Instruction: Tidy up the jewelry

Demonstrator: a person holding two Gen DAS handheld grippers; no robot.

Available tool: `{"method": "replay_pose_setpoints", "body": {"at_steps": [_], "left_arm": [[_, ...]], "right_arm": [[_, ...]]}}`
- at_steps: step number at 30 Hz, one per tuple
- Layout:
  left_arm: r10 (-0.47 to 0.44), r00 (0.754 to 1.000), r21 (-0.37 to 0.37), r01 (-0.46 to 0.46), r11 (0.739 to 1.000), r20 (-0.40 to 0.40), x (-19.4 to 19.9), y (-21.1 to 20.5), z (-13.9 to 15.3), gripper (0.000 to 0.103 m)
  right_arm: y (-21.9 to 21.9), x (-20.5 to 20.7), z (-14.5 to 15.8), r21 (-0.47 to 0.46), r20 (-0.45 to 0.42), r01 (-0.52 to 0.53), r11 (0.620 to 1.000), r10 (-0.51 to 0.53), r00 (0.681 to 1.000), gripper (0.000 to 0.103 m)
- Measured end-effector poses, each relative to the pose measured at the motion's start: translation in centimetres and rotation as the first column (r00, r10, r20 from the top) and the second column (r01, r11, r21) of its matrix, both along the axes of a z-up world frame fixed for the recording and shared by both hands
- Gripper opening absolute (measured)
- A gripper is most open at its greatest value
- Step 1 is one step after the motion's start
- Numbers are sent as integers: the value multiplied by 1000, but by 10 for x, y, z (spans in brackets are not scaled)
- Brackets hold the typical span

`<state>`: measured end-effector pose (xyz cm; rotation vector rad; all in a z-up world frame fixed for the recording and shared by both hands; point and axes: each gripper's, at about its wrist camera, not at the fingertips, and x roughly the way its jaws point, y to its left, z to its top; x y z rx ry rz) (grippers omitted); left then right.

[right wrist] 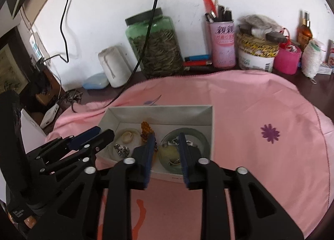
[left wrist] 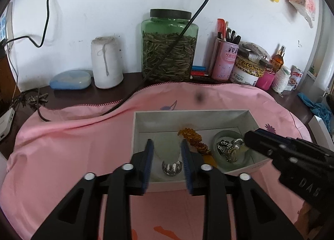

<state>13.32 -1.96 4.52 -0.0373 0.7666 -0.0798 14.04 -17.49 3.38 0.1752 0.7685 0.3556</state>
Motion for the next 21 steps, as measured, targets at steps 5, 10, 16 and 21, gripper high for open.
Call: {"method": "replay_pose_setpoints", "body": {"at_steps": [5,10,16,21], "left_arm": [[11,999,-16,-11,1000,37,-7,4,13,51],[62,994,-14,-61,998,92,-22,8,31,81],[80,989,-22,-78,997,127,-54,10,47,95],[98,982,14,-101,995,164,-87,8,49,97]], "right_arm": [[-9,-8,12,17,45,33,999,-34,998,41],[-16,-29,40,60,116,35,998,-42,992,45],[-15,-71,81,100,249,39,994,-63,966,81],[-8,-109,87,6,370,103,995,-98,924,96]]}}
